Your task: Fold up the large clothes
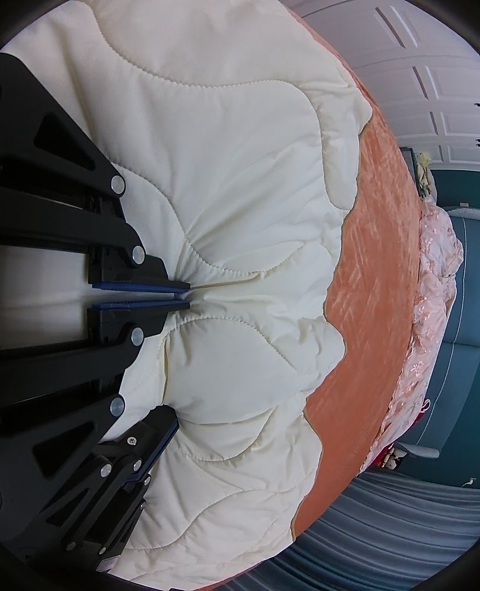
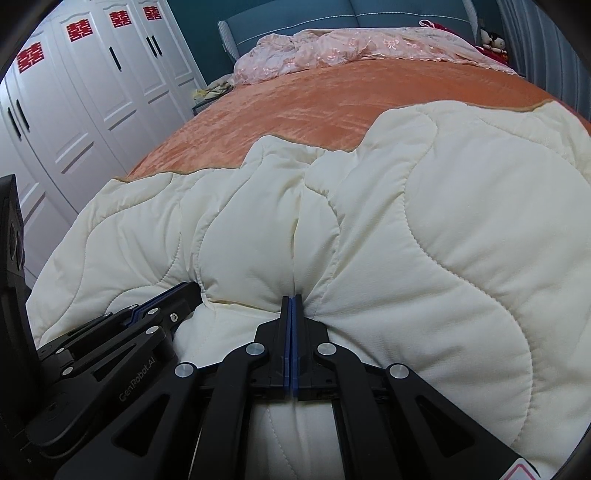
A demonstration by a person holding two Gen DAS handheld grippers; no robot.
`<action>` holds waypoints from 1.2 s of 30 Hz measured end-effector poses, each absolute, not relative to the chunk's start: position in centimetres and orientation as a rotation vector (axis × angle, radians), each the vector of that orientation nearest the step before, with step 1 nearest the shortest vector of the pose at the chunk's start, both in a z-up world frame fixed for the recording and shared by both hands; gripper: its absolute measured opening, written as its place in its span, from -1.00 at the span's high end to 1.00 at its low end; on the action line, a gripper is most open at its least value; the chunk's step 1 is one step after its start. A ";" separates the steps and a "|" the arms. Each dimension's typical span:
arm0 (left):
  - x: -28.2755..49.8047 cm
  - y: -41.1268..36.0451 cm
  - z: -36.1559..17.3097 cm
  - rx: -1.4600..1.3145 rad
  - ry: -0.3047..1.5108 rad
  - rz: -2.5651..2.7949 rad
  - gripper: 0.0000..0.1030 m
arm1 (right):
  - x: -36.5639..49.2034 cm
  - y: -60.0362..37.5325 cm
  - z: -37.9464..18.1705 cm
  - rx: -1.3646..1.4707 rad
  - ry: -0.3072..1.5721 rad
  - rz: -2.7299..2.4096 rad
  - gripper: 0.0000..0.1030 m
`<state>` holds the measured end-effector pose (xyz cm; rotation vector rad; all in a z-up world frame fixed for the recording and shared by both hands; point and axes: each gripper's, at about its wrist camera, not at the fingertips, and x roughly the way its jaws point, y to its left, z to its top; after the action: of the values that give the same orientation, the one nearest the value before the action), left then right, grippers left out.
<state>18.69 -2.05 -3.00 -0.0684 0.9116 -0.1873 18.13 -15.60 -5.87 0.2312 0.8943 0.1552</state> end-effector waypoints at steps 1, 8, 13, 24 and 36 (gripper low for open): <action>18.6 -1.9 -2.6 -0.072 0.920 -0.195 0.94 | 18.0 -15.5 -5.4 0.229 0.906 0.147 1.00; 15.7 1.5 -0.3 -0.165 0.991 -0.215 0.93 | 14.1 -16.1 -1.1 0.311 0.961 0.161 0.86; 12.3 3.6 0.9 -0.170 1.010 -0.207 0.93 | 10.9 -13.2 -0.7 0.230 1.026 0.240 0.85; 9.9 4.9 0.1 -0.205 1.055 -0.190 0.93 | 9.7 -10.6 -4.5 0.091 1.089 0.216 0.86; 7.6 16.3 2.0 -0.486 1.011 0.031 -0.09 | 10.5 -10.5 -2.4 0.150 1.130 0.196 0.85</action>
<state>7.62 16.28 1.97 -0.4855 1.0108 0.0310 10.47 -10.55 -2.42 0.1500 1.1304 0.1957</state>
